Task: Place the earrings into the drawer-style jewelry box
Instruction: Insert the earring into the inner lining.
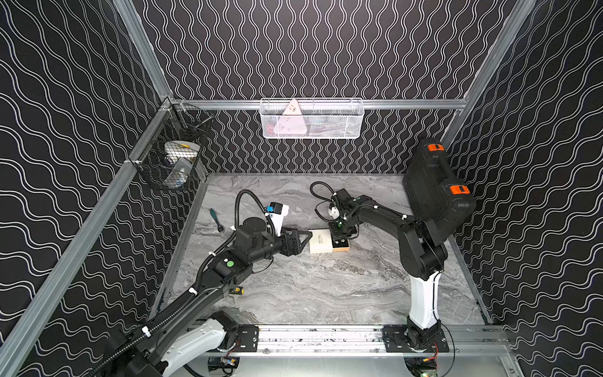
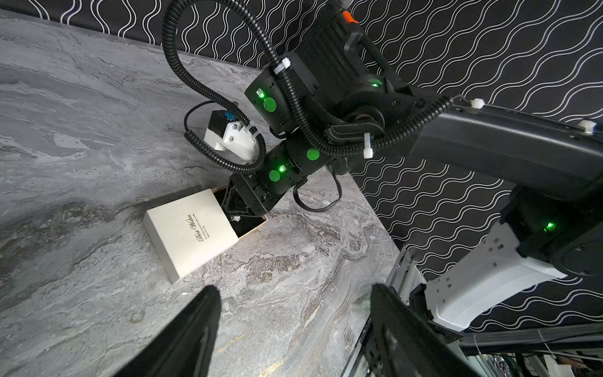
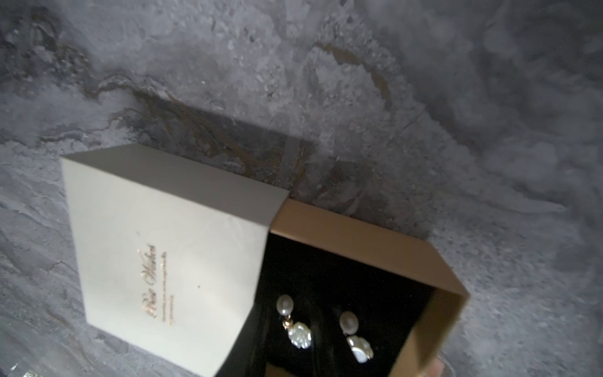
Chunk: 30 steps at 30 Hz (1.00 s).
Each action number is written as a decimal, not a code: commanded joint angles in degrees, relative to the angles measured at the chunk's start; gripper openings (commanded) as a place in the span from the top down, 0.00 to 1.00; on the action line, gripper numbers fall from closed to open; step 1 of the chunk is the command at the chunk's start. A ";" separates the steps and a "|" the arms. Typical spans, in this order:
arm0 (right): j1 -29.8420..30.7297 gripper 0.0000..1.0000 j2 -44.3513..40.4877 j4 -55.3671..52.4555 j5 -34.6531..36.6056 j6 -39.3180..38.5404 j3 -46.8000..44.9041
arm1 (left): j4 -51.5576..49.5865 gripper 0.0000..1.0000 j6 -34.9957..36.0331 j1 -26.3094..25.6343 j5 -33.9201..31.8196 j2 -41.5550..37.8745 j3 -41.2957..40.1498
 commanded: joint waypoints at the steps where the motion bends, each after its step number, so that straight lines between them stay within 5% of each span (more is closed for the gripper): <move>1: 0.15 0.74 -0.78 -0.70 0.34 -0.09 0.03 | 1.88 0.22 0.60 0.07 0.16 0.12 -0.14; 14: -0.55 0.80 -9.98 4.88 -0.70 1.28 -5.11 | 4.37 0.23 0.78 0.07 -1.90 1.91 -0.90; 24: -3.23 0.75 -23.84 17.90 2.39 5.10 -16.67 | 10.64 0.25 1.90 0.07 -9.65 11.05 -0.57; 30: -11.65 0.64 -30.81 29.93 -7.33 13.05 -29.90 | 6.58 0.21 0.05 0.07 -11.78 20.56 2.79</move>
